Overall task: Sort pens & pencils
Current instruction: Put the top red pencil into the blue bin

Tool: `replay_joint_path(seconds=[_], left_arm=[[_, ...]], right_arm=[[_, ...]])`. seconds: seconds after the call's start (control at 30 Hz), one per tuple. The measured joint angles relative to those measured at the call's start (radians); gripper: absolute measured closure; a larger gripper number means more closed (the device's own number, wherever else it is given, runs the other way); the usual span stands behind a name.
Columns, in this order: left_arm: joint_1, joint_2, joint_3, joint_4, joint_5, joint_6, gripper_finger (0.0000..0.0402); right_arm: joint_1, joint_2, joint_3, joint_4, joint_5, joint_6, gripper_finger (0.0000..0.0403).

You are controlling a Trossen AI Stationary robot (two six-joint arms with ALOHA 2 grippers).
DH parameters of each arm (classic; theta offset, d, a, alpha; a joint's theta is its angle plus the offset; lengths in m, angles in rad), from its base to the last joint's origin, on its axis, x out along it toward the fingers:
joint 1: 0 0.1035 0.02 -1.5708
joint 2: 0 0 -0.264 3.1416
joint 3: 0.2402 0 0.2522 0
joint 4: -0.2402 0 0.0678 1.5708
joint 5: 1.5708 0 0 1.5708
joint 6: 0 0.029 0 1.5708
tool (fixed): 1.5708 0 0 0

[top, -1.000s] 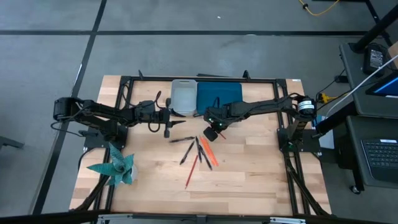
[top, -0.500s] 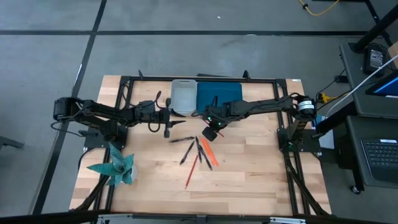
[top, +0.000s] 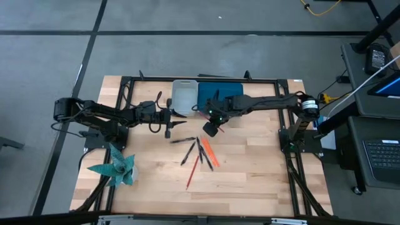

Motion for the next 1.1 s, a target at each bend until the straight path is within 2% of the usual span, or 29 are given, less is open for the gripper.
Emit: replay_joint_path(seconds=[0.2,0.43,0.77,0.93,1.1], left_arm=[[0.000,0.000,0.000,0.000,0.000,0.000,0.0319],[0.000,0.000,0.000,0.000,-0.001,0.000,0.0319],[0.010,0.000,0.000,0.000,-0.021,0.000,0.0319],[0.010,0.000,0.000,0.000,-0.022,0.000,0.0319],[0.010,0.000,0.000,0.000,-0.022,0.000,0.0319]], right_arm=[[0.000,0.000,0.097,-0.084,0.066,-0.071,0.0380],[-0.002,-0.026,0.134,-0.180,0.186,-0.072,0.0375],[-0.020,-0.111,0.132,-0.178,0.230,-0.077,0.0378],[-0.027,-0.119,0.131,-0.175,0.290,-0.095,0.0381],[-0.046,-0.119,0.131,-0.176,0.291,-0.099,0.0380]])
